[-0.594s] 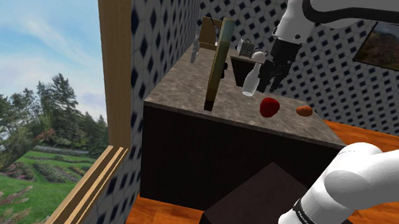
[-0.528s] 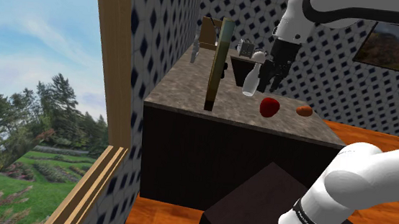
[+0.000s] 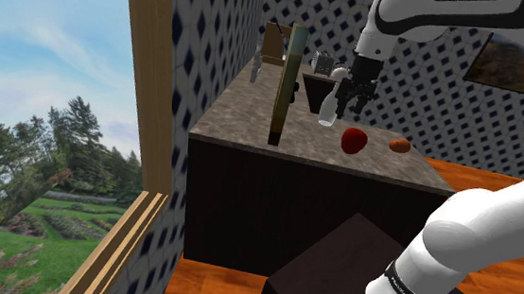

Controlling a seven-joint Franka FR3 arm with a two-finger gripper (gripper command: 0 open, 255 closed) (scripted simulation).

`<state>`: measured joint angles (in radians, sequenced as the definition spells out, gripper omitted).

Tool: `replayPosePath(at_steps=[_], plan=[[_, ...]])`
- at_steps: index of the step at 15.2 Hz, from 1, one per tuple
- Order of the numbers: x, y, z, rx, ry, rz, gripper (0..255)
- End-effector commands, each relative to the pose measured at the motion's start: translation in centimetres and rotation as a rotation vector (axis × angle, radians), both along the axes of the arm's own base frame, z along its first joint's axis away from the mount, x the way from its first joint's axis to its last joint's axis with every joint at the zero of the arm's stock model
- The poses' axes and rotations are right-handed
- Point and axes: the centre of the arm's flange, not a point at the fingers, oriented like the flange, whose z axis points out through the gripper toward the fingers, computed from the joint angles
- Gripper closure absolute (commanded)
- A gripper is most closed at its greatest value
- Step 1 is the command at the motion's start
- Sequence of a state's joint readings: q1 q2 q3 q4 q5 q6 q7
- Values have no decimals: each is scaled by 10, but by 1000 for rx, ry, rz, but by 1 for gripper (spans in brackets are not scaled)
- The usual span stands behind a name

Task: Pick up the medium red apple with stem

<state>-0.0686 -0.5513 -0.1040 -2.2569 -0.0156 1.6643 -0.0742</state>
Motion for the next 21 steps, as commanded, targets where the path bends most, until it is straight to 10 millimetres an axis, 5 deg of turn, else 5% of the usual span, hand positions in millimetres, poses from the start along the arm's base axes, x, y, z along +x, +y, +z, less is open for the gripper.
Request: replayPosePath(at_steps=[1, 11, 21], plan=[[14, -22, -6, 4, 9, -30, 0], [72, -144, -40, 29, 58, -177, 0], [110, -272, -79, 53, 106, -323, 0]])
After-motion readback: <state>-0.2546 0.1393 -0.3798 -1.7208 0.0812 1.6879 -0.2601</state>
